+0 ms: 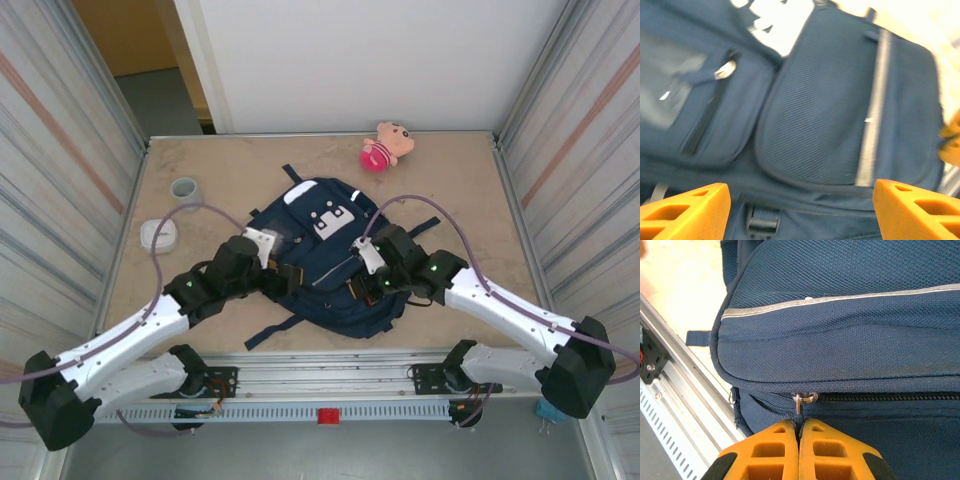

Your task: Pack books, pencil case, and school supplies into a backpack

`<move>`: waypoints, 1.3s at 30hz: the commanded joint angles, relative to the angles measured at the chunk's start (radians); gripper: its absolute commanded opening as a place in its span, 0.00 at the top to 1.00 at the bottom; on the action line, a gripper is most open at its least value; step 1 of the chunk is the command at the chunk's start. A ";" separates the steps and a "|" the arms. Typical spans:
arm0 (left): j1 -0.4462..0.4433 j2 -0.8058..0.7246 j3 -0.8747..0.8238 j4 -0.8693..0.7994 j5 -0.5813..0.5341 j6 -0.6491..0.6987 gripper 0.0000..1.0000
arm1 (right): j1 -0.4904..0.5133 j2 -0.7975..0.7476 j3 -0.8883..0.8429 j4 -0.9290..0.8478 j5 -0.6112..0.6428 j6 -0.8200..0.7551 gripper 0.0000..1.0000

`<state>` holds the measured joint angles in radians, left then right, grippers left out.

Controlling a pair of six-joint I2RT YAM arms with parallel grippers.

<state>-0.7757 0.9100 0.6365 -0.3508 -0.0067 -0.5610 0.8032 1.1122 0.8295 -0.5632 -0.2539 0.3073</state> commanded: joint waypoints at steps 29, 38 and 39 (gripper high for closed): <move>0.188 0.339 -0.136 0.435 0.002 -0.424 0.99 | 0.249 0.049 -0.033 0.246 0.192 0.251 1.00; 0.348 0.458 -0.003 0.452 0.197 -0.383 0.78 | 0.280 0.158 0.014 0.330 0.264 0.341 1.00; 0.348 0.437 -0.006 0.440 0.208 -0.398 0.70 | 0.281 0.170 0.018 0.342 0.265 0.345 1.00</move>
<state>-0.4397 1.3750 0.5987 0.0704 0.1215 -0.9672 1.0756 1.2625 0.8043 -0.2787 -0.0219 0.6003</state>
